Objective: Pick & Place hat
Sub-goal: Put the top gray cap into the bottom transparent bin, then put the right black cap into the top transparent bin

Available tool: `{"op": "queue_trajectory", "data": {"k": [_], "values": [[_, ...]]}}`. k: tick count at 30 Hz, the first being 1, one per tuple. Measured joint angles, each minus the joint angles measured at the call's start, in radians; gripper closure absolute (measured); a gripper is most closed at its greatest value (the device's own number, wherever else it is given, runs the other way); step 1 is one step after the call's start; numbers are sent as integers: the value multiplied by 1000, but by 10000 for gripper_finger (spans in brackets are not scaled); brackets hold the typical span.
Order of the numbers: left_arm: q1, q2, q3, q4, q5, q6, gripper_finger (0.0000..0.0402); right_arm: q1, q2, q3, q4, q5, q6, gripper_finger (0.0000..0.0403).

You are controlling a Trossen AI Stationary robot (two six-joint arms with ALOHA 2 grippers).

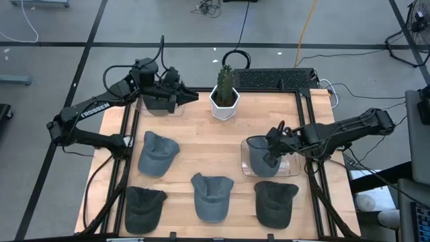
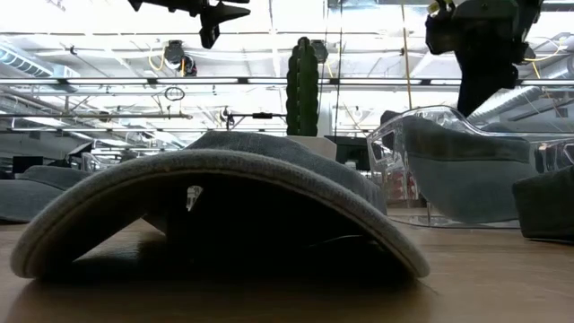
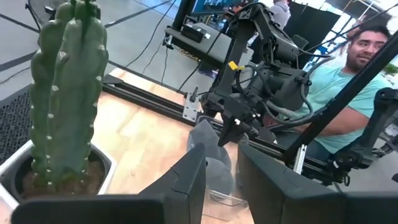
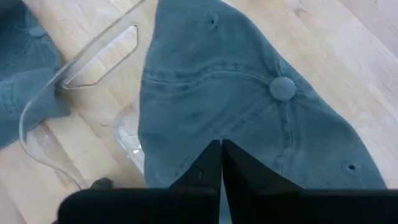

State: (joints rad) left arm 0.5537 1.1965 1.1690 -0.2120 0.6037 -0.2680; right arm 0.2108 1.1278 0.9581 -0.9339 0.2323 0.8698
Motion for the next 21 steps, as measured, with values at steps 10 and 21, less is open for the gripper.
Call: {"op": "queue_trajectory", "data": {"k": [10, 21], "values": [[-3, 0, 0, -1, -2, -69, 300, -14, 47, -173, -4, -47, 121, 402], [-23, 0, 0, -1, -34, -143, 300, 7, -82, -127, 22, 10, 48, 403]]}}
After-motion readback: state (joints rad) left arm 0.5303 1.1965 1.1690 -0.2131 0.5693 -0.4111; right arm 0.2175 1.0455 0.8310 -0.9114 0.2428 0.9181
